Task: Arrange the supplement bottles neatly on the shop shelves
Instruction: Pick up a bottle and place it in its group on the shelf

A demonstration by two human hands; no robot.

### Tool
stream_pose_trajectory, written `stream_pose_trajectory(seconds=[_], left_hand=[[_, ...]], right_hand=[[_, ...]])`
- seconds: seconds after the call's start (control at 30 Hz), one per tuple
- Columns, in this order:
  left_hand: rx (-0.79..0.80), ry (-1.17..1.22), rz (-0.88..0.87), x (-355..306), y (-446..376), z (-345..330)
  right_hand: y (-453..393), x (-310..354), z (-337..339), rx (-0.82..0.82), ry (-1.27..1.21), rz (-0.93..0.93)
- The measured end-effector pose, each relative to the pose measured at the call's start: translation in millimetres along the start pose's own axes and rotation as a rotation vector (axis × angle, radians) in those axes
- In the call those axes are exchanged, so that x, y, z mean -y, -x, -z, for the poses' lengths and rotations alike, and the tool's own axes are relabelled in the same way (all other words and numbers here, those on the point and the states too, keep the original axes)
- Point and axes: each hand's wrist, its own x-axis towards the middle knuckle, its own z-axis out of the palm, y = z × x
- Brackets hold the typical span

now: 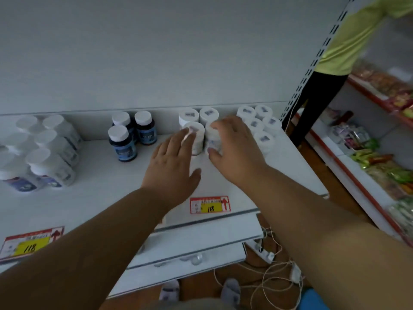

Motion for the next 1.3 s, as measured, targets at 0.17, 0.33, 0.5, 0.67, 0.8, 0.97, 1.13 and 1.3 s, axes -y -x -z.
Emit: stream_pose_trajectory(seconds=[0.17, 0.33, 0.5, 0.67, 0.8, 0.97, 1.13, 1.3], left_hand=[[0.037, 0.016, 0.049, 5, 56, 16], [-0.100, -0.012, 0.147, 15, 128, 58], [-0.059, -0.094, 0.396, 22, 245, 89], [-0.096, -0.105, 0.506, 54, 339, 126], [-0.106, -0.093, 0.509, 102, 405, 155], [-0.051, -0.086, 0.491, 195, 485, 184], [0.006, -0.003, 0.536, 265, 530, 192], [0.079, 0.040, 0.556, 343, 520, 166]], right_hand=[[47, 36, 11, 0.010, -0.068, 0.012], [71, 91, 22, 0.004, -0.249, 0.145], [136, 165, -11, 0.188, -0.381, 0.310], [183, 247, -20, 0.182, -0.447, 0.442], [211, 322, -42, 0.145, -0.489, 0.442], [249, 432, -106, 0.217, -0.527, 0.373], [274, 494, -159, 0.331, -0.475, 0.268], [252, 510, -240, 0.368, -0.455, 0.173]])
